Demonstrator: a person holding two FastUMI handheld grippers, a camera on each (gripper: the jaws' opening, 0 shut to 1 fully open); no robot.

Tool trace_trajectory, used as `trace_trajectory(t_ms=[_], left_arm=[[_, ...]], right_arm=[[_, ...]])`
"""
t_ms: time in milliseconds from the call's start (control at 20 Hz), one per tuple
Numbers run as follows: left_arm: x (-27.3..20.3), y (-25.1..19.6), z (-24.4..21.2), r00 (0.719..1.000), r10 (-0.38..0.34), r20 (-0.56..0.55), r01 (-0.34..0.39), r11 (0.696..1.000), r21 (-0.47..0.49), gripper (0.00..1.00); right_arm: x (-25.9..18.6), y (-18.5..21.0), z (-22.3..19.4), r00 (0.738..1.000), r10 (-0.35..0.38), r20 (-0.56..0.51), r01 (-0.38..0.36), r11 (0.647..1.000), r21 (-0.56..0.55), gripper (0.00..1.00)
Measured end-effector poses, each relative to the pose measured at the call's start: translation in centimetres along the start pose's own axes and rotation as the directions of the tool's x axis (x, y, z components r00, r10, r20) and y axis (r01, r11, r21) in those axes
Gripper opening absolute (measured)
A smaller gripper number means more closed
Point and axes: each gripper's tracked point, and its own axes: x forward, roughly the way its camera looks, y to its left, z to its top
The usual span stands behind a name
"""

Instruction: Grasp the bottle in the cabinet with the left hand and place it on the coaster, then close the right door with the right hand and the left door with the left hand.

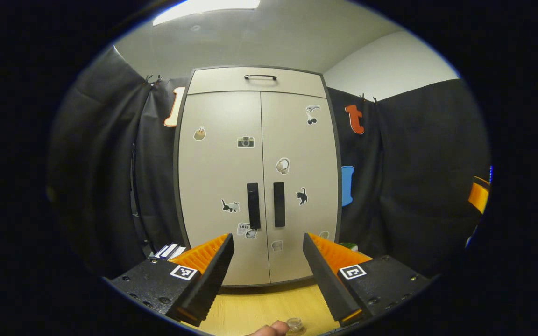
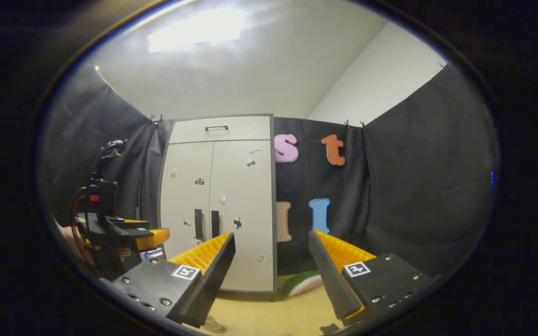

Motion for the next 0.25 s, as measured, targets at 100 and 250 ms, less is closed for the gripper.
trace_trajectory(t_ms=[100,250], left_arm=[[0.26,0.32,-0.40,1.000,0.004,-0.009,-0.004,1.000,-0.005,0.95],[0.63,1.13,-0.94,1.000,0.012,-0.019,-0.012,1.000,-0.020,0.95]], right_arm=[[0.25,0.00,-0.08,1.000,0.001,-0.001,-0.001,1.000,-0.002,0.96],[0.33,0.06,-0.33,1.000,0.001,-0.014,-0.001,1.000,0.001,0.96]])
